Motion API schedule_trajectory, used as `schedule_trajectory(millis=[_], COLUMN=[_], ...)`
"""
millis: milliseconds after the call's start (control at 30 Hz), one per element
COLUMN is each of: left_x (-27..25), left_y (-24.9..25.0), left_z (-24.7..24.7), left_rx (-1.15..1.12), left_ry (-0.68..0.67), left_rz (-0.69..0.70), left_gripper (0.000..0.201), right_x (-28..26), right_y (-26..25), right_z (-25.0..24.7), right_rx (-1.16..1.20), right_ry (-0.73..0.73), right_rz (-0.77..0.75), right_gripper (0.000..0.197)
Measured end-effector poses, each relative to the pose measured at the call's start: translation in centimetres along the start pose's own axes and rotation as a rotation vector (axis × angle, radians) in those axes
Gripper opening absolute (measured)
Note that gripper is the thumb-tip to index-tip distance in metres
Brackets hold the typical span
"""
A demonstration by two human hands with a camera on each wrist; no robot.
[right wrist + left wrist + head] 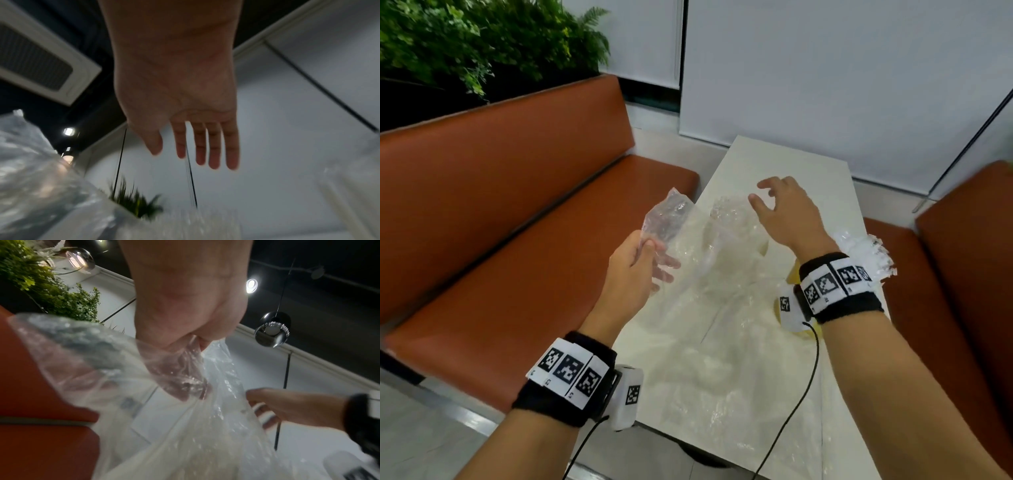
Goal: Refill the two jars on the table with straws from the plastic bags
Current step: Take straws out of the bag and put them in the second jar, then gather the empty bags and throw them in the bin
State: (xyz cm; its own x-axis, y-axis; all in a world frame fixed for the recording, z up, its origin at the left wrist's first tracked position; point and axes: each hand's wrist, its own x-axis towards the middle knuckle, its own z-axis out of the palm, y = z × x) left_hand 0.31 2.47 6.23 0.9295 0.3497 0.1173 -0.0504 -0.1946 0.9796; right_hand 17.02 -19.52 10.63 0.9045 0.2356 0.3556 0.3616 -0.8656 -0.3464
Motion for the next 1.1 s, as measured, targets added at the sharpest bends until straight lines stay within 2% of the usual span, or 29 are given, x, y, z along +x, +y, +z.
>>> schedule_trajectory(millis=[67,167,267,300,367,433,533,600,700,800,900,967,1033,1100], left_x=[-0.6,-1.1,-1.5,-1.7,-2.0,-2.2,-2.9,-3.6,-4.1,-4.4,-4.7,-5.0,-5.1,-5.2], left_y=[1.5,3.2,4.2,4.3,4.2,3.6,2.5,1.5,-0.9,-3.2,-5.0,-6.8,-8.8,-10.5], left_z=[0.1,0.5,1.5,1.8,2.4,2.9,3.7,4.3,5.2,6.3,6.9,7.0,6.9,6.7], left_rx=[-0.112,-0.365,-0.499,-0.52,-0.504,-0.435,-0.384,-0.292,0.016,0.19,0.141,0.154,0.332,0.496], left_ry=[0.011,0.045,0.088,0.09,0.075,0.052,-0.056,-0.127,-0.137,-0.145,-0.174,-0.207,-0.251,-0.313], left_rz=[-0.007,-0.044,-0.12,-0.151,-0.212,-0.271,-0.372,-0.413,-0.315,-0.263,-0.337,-0.358,-0.31,-0.31], left_gripper=[0.032,0.026,0.029,0.029,0.023,0.016,0.008,0.007,0.011,0.021,0.016,0.016,0.019,0.018], right_x=[-3.0,-8.1,-11.7,-12.6,-14.2,-15.8,-18.4,-19.8,-21.2,-22.2,-23.4,-24.4,-25.4,-26.4], right_y=[0.1,-0.5,-1.6,-1.7,-1.4,-0.5,1.3,3.0,6.2,8.4,9.7,10.4,11.0,11.4], right_z=[-1.9,-4.0,-5.0,-5.1,-5.5,-6.3,-8.0,-8.5,-7.8,-5.9,-3.9,-2.5,-1.0,0.8], right_rx=[-0.016,0.135,0.456,0.597,0.864,1.068,1.217,1.119,0.779,0.524,0.5,0.519,0.531,0.554], right_ry=[0.047,0.121,0.048,0.057,0.103,0.116,0.082,0.088,0.129,0.026,-0.117,-0.283,-0.42,-0.48], right_rz=[0.107,0.259,0.403,0.445,0.532,0.555,0.464,0.442,0.57,0.639,0.714,0.769,0.864,0.959], right_gripper=[0.048,0.05,0.046,0.05,0.044,0.045,0.05,0.05,0.057,0.07,0.078,0.093,0.11,0.116])
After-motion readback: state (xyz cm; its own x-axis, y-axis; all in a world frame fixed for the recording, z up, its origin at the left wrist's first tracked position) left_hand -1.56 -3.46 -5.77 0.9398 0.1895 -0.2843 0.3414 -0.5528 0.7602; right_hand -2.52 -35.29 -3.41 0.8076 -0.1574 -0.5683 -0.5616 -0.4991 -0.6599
